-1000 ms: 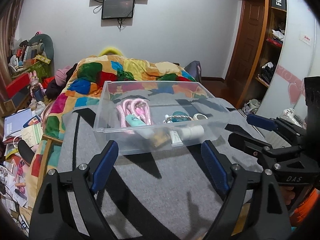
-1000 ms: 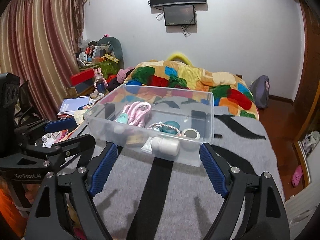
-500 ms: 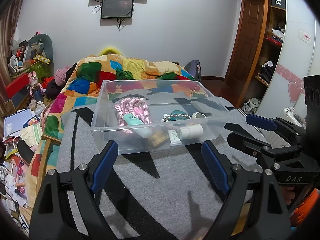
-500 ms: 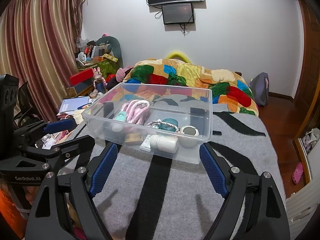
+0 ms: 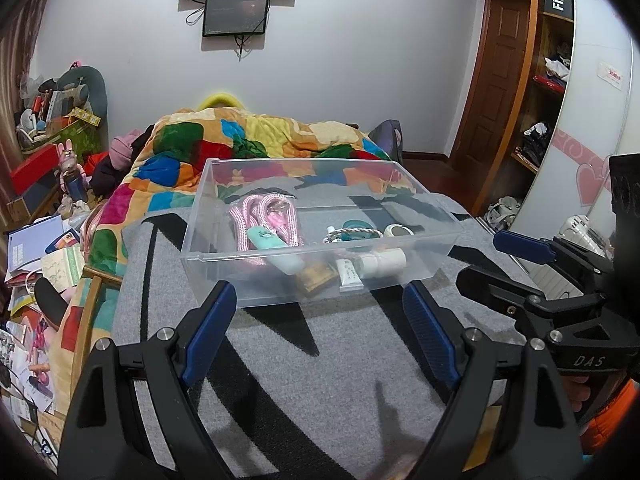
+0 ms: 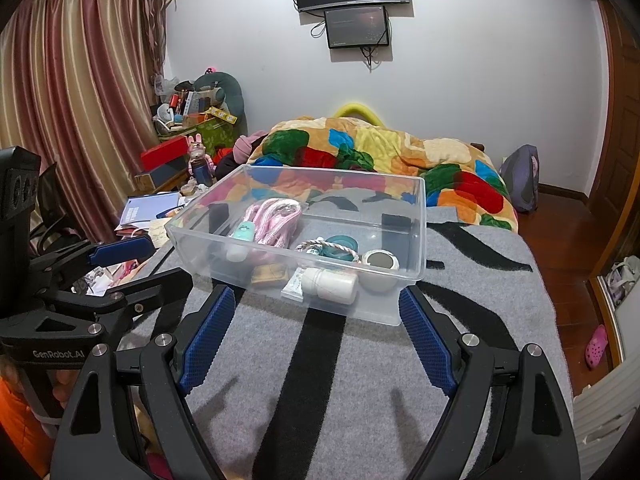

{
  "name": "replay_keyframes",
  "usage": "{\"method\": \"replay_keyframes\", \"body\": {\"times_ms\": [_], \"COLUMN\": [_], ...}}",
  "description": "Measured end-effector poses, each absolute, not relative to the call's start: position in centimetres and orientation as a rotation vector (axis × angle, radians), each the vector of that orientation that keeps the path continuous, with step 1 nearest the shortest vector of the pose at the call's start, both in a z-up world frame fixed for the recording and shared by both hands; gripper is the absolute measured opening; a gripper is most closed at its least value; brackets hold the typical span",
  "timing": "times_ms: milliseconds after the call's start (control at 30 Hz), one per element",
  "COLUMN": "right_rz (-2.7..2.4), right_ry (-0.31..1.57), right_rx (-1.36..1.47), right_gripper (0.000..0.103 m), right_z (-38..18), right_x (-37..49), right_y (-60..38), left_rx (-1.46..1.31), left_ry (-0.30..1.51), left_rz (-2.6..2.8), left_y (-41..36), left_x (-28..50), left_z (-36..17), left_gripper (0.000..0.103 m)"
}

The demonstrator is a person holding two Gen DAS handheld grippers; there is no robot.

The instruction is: Organize objects

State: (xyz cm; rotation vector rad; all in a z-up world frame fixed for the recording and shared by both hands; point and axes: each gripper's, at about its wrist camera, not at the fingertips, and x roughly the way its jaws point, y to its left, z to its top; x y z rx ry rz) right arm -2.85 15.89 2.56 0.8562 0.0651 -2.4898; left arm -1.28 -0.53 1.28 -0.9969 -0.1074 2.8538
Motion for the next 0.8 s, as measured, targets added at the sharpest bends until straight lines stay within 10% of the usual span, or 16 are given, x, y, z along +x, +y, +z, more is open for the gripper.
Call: {"method": "replay_keyframes", "body": {"times_ms": [800], "right_rz": [-2.493], "right_ry": [0.056], "right_rx": [0.86], "right_gripper": [0.082], "right_z": [2.46], "right_x": [-2.7], "right_y": [16.24], "left_rx": [-1.002], "left_ry": [-0.111], "left_rz": [2.848], "left_y": [-0.48], "left_x": [-1.2], "left_z": [1.1], "left_gripper": [0.086]}}
